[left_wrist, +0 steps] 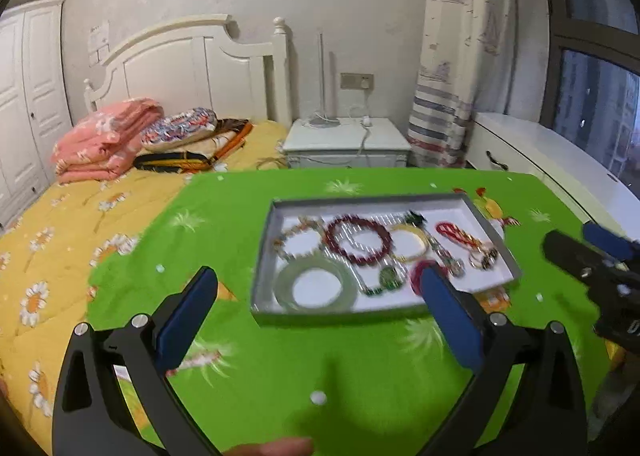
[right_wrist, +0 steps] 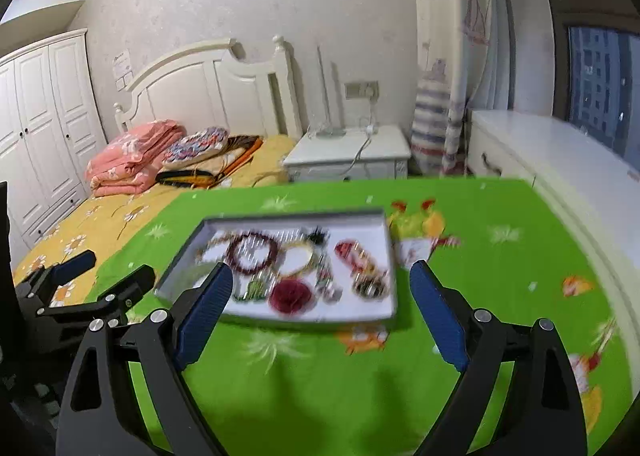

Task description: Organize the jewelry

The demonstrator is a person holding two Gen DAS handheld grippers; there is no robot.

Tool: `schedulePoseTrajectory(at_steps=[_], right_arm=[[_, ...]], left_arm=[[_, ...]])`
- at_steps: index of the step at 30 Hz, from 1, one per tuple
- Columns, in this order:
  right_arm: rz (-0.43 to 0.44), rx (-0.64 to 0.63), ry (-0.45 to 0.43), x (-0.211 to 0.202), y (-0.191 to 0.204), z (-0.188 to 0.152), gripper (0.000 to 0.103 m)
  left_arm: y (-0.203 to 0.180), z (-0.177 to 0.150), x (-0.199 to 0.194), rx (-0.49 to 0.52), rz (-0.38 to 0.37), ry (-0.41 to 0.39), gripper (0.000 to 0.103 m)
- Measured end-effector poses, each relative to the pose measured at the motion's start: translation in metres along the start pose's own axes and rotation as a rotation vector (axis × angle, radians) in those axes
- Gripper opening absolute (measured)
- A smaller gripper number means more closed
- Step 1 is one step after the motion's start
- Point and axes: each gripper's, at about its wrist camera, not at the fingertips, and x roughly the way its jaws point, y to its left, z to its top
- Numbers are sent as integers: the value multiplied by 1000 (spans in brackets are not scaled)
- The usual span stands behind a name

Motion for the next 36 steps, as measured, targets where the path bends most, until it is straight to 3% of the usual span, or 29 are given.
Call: schedulePoseTrajectory(at_steps=[11, 36], right_arm=[[-35, -26, 108, 24, 2, -38, 85], [-29, -34, 125, 28, 8, -44, 85]], left_arm=[[4, -40, 17, -29, -24, 63, 98], [7, -51, 24, -18, -17, 87, 98]])
